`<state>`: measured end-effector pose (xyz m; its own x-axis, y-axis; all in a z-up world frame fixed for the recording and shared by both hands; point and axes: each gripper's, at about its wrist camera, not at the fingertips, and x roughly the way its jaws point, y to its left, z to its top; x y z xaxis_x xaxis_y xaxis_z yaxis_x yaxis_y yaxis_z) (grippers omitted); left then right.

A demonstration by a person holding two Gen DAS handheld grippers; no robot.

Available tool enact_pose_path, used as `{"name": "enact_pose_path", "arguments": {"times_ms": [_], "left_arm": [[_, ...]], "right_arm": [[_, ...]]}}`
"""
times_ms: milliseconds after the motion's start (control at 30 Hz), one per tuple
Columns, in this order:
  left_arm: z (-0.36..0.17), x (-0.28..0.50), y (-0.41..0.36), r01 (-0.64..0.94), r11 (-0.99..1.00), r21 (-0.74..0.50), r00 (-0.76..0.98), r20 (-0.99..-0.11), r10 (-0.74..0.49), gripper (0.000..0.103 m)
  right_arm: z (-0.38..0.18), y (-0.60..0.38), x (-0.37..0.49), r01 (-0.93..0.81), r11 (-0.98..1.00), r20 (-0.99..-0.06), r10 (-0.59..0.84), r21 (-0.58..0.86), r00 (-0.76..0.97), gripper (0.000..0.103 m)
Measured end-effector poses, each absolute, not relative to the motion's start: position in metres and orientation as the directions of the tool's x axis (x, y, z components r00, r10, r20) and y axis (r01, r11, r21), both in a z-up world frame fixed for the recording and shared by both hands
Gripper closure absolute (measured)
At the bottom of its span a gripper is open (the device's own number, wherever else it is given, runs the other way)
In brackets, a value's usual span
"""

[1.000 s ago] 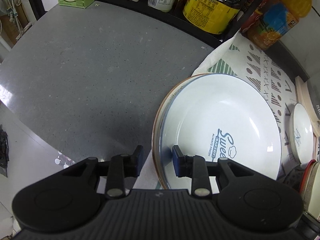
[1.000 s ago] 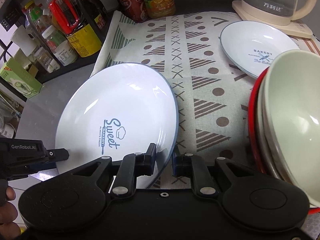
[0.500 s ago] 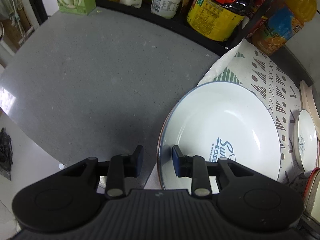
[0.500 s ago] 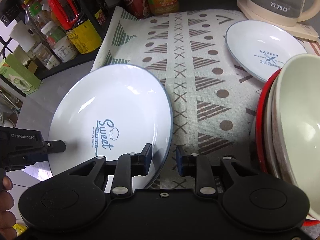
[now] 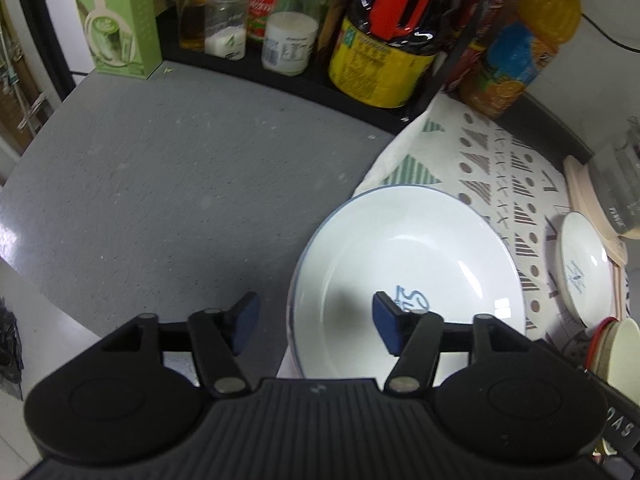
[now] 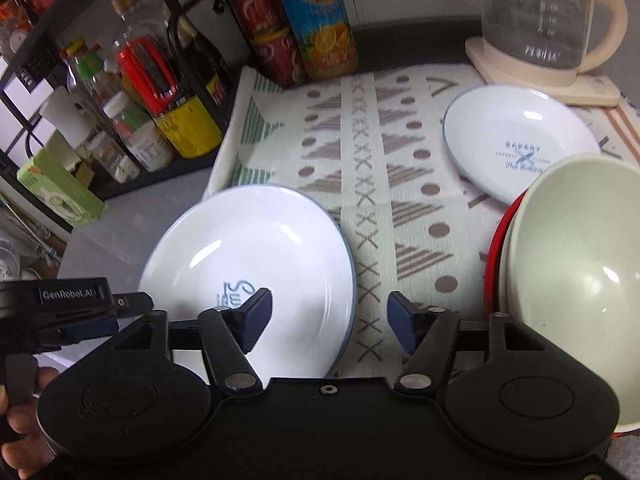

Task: Organize plates and bowls
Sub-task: 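Move both open grippers to the small 'BAKERY' plate beside the kettle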

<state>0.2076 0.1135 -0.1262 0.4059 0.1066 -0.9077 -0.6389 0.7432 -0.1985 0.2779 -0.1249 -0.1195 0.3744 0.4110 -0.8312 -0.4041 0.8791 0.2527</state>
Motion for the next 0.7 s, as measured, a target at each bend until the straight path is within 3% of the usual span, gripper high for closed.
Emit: {"name": "enact_pose_path", "arguments": {"times_ms": [200, 367, 533, 700], "left_arm": [[-0.116, 0.206, 0.106, -0.606, 0.765, -0.217, 0.443, -0.891, 0.098, 0.027], [-0.105, 0.204, 0.098, -0.572, 0.783, -0.246, 0.496, -0.863, 0.092, 0.024], [-0.097, 0.208, 0.089, -0.512, 0.812, -0.281, 0.538, -0.842, 0.047, 0.020], [-0.091, 0.212, 0.079, -0.482, 0.819, -0.311, 0.565, -0.825, 0.019, 0.019]], "right_arm": [[-0.096, -0.131, 0.274, -0.403, 0.881, -0.797, 0.421, 0.247, 0.434, 0.020], [-0.078, -0.139, 0.271, -0.390, 0.890, -0.765, 0.417, 0.234, 0.492, 0.007], [-0.068, -0.152, 0.266, -0.355, 0.906, -0.752, 0.398, 0.230, 0.525, 0.000], [-0.066, -0.168, 0.262, -0.310, 0.920, -0.744, 0.380, 0.241, 0.550, 0.000]]}}
